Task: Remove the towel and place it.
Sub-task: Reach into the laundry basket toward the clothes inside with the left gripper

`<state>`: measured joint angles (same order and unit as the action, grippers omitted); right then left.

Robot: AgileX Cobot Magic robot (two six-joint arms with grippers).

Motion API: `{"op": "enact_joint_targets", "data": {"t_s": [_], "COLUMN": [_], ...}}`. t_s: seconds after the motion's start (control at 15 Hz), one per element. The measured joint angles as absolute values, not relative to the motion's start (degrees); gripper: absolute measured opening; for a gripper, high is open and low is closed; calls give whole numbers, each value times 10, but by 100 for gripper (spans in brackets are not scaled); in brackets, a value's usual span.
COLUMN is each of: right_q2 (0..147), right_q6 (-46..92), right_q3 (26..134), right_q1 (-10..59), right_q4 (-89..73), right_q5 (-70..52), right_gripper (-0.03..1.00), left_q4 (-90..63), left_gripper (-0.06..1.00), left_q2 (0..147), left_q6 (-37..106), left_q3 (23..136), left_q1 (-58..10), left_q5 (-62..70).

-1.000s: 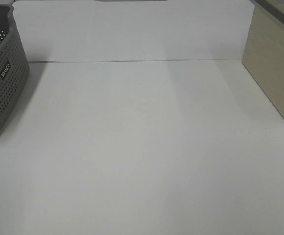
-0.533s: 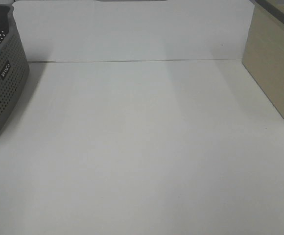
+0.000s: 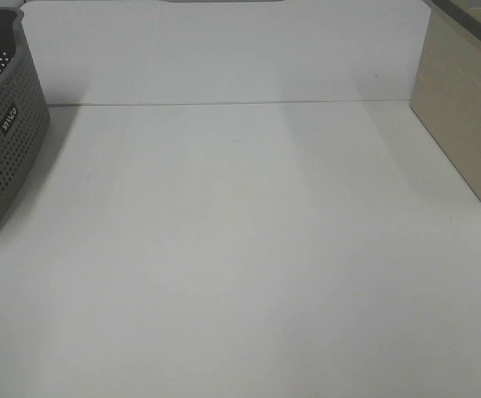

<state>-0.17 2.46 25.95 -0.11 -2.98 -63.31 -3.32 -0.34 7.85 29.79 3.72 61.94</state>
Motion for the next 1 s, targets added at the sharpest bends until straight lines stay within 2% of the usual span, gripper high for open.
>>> {"op": "enact_joint_targets", "data": {"t_s": [1.0], "right_q2": [-2], "right_q6": [25], "right_q3": [260], "right_q1": [-1], "right_q4": [-30], "right_q5": [-633], "right_gripper": [51], "left_q4": [-33], "left_gripper": [99], "left_q2": [-3], "left_q6": [77], "left_q3": [298], "left_q1": [37], "left_q5": [619]}}
